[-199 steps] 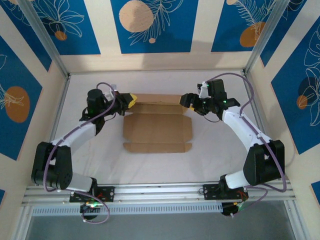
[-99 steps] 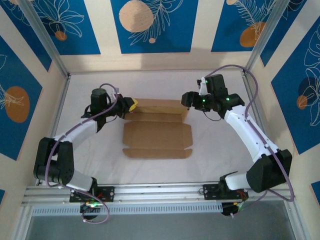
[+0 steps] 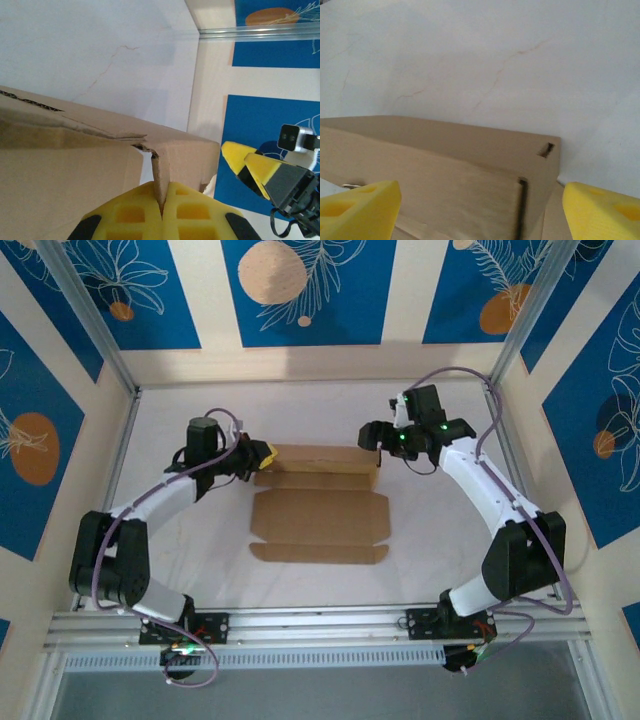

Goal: Fold the paper box

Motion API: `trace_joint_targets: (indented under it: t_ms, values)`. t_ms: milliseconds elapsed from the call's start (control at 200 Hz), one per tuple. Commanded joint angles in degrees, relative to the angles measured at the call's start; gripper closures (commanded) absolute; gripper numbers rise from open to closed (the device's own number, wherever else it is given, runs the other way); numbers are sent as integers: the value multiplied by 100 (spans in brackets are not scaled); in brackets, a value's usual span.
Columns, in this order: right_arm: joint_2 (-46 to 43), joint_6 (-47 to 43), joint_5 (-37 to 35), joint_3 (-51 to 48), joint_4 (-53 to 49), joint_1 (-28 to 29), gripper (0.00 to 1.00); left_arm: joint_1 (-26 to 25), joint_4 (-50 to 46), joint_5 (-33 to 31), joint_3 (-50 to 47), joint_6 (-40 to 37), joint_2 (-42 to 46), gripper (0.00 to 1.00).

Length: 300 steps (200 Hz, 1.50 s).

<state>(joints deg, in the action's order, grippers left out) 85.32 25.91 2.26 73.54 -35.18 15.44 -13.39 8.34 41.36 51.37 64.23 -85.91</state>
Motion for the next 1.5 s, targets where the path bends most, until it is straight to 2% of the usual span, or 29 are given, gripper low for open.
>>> trace_joint_targets:
  t_ms: [0, 145, 310, 355, 460, 510, 585, 680, 815, 925, 990, 1055, 1131, 1286, 1496]
  values:
    - [33, 128, 651, -271, 189, -172, 14, -52, -475, 56, 231, -446, -203, 100]
    - [129, 354, 778, -628, 493, -354, 17, -50, -451, 56, 232, -449, -277, 100]
    - [235, 433, 929, -828, 698, -412, 26, -52, -822, -88, 345, -712, -204, 100]
    - [244, 441, 796, -856, 671, -377, 28, -55, -933, -127, 381, -796, -157, 94]
    - [265, 520, 567, -1022, 743, -349, 31, -55, -1434, -338, 544, -1070, -36, 66]
    - [317, 540, 497, -1050, 756, -380, 32, -43, -1771, -449, 677, -1300, 39, 57]
    - [388, 566, 391, -1035, 731, -410, 33, -20, -2438, -747, 852, -1774, 238, 50]
    - [429, 595, 264, -1006, 744, -407, 33, 85, -3192, -1550, 847, -2208, 652, 44]
    - [471, 645, 226, -960, 821, -380, 33, 130, -3521, -2281, 602, -2722, 1183, 44]
    - [596, 597, 227, -788, 744, -359, 33, 259, -2962, -2296, 24, -2857, 1402, 51]
    - [639, 550, 199, -704, 697, -357, 33, 383, -2336, -2251, -410, -2770, 1405, 58]
    - [643, 517, 178, -653, 672, -341, 34, 494, -1718, -2065, -704, -2512, 1180, 67]
    - [644, 490, 195, -609, 642, -328, 34, 506, -1411, -1864, -627, -2381, 664, 70]
    - [637, 451, 232, -605, 637, -279, 34, 491, -1050, -1834, -367, -2315, -188, 67]
    - [609, 416, 232, -652, 696, -192, 34, 458, -657, -2002, -285, -2338, -703, 62]
